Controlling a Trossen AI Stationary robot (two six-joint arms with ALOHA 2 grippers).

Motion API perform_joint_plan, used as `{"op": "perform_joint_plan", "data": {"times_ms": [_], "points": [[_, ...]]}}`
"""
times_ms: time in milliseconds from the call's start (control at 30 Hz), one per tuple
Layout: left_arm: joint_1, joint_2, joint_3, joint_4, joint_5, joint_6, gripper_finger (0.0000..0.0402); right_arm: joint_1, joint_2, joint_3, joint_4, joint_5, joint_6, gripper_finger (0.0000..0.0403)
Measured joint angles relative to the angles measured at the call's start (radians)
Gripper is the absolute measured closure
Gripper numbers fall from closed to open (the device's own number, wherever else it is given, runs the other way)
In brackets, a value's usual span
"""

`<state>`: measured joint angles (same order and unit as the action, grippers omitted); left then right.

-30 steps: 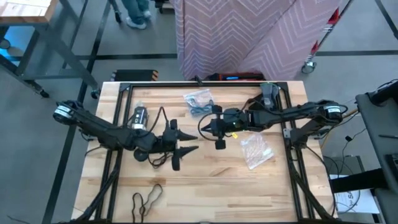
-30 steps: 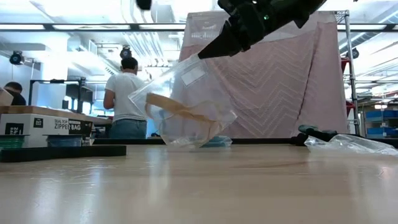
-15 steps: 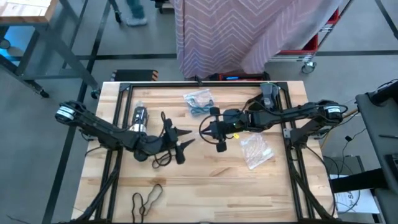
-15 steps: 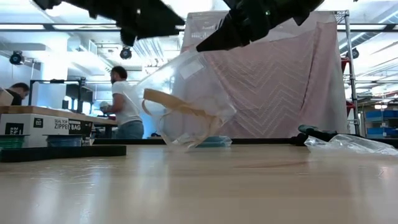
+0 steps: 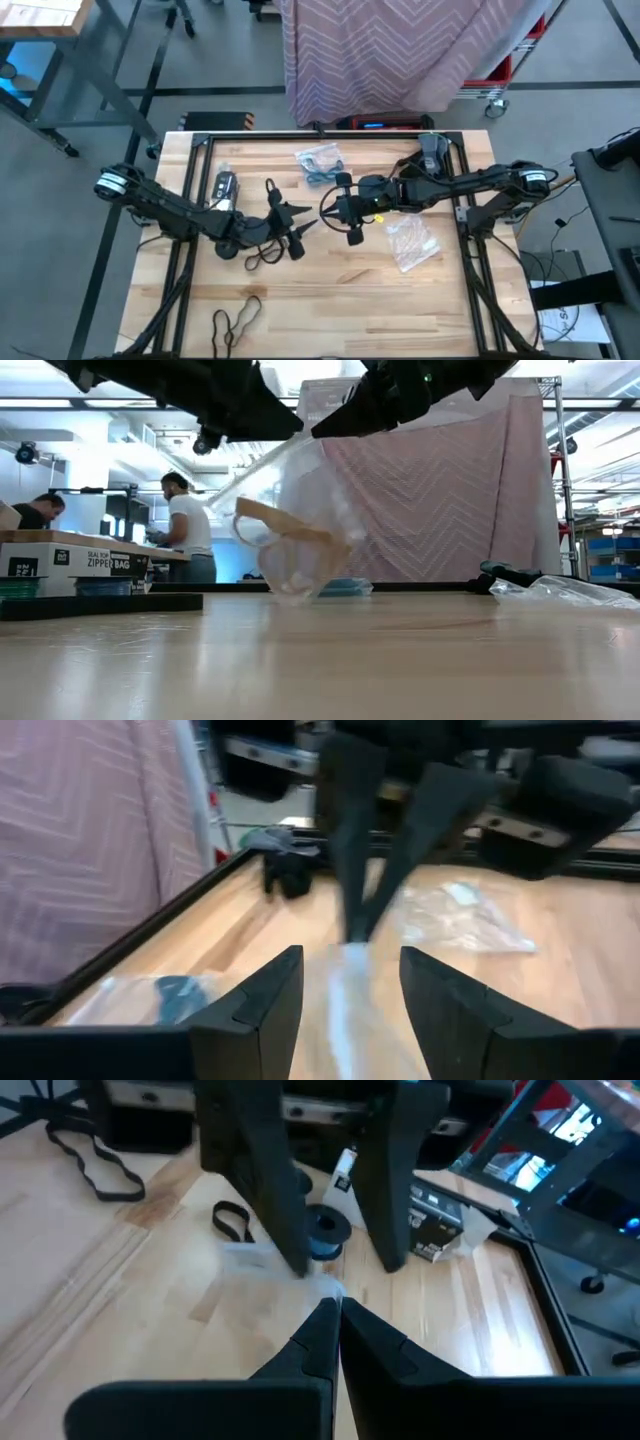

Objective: Sort rubber bands
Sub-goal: Close the transparent zip bag

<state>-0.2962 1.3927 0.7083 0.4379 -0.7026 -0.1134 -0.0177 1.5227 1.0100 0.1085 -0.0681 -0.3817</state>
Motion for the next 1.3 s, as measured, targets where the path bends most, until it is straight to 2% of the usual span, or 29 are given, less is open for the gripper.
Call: {"op": "perform_joint_plan", "data": {"times_ms": [367,700,1033,1200,1300], "points": [[0.019,0.106,0.056,0.002,-0.010,0.027,0.0281,0.000,0.015,0.001,0.035,0.000,-0.002,0.0403],[0.016,0.080,0.065,-0.035,-0.022,0.028,0.0322,0.000,0.015,0.001,0.035,0.001,-0.002,0.0403],[0.016,0.065,0.065,-0.037,-0.022,0.027,0.0331,0.000,0.018,0.001,0.031,0.002,0.013,0.0403],[0.016,0.065,0.064,-0.056,-0.022,0.024,0.0381,0.000,0.018,0.001,0.029,0.004,0.015,0.0403],[0.016,0.065,0.064,-0.056,-0.022,0.021,0.0389,0.000,0.018,0.001,0.029,0.010,0.015,0.0403]]}}
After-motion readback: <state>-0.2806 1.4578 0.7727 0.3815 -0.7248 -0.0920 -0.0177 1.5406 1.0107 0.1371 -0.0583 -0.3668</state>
